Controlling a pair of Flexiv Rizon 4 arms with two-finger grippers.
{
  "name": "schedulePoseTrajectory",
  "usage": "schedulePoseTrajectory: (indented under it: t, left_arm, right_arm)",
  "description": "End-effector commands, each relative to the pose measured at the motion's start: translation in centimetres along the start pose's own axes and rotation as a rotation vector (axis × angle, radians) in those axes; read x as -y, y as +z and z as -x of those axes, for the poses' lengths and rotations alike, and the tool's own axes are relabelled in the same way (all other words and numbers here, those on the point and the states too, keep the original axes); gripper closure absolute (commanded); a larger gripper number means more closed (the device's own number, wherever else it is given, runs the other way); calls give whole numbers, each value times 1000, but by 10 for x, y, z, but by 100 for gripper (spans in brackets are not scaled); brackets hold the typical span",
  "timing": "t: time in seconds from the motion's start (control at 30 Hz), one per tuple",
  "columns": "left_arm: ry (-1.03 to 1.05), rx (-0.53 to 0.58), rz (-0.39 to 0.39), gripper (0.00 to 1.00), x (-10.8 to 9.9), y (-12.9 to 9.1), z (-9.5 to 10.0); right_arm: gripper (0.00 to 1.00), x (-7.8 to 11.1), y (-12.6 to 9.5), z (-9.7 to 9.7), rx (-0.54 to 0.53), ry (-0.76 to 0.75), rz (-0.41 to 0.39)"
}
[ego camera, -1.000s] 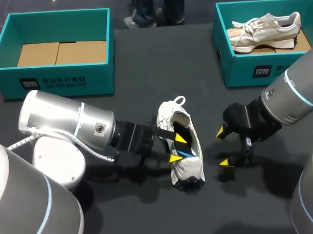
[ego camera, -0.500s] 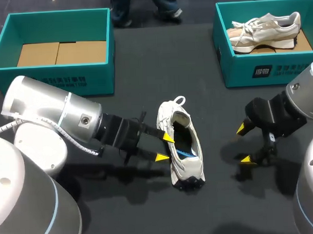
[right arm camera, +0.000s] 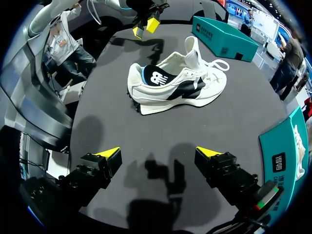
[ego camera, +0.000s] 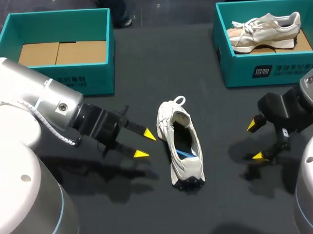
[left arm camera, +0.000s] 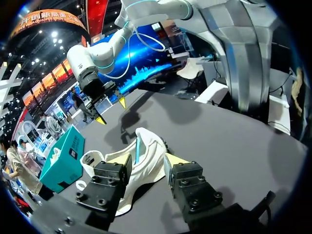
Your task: Take the shoe out of the shoebox, open the shoe tongue, remove and reinsert the insole, then place the shoe into the shoebox
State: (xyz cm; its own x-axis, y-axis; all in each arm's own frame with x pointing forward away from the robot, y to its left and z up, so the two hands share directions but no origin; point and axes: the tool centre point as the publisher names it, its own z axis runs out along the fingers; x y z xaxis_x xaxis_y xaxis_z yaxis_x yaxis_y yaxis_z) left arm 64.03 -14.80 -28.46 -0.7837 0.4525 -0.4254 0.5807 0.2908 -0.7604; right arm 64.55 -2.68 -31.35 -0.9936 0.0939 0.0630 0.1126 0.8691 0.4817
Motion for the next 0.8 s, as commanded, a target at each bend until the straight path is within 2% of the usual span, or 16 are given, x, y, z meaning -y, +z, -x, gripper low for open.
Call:
schedulePoseTrajectory:
  t: [0.03, 0.17, 0.23, 0.27, 0.37, 0.47, 0.8]
  left_arm:
    - [-8, -33, -11, 58, 2, -37, -2]
    - [-15, -62, -16, 62, 3, -49, -3]
    - [-21, -78, -35, 84, 4, -55, -3]
    - [-20, -96, -44, 100, 5, -59, -3]
    - [-6, -147, -32, 100, 8, -67, -1]
    - [12, -150, -23, 100, 11, -75, 1]
    - [12, -150, -23, 100, 11, -75, 1]
  right_arm:
    - [0, 0, -1, -3, 5, 0, -3]
    - [0, 0, -1, -3, 5, 0, -3]
    - [0, 0, -1, -3, 5, 0, -3]
    - [0, 0, -1, -3, 5, 0, -3]
    - [0, 0, -1, -3, 5, 0, -3]
    - [0, 0, -1, -3, 5, 0, -3]
    - [0, 0, -1, -3, 5, 0, -3]
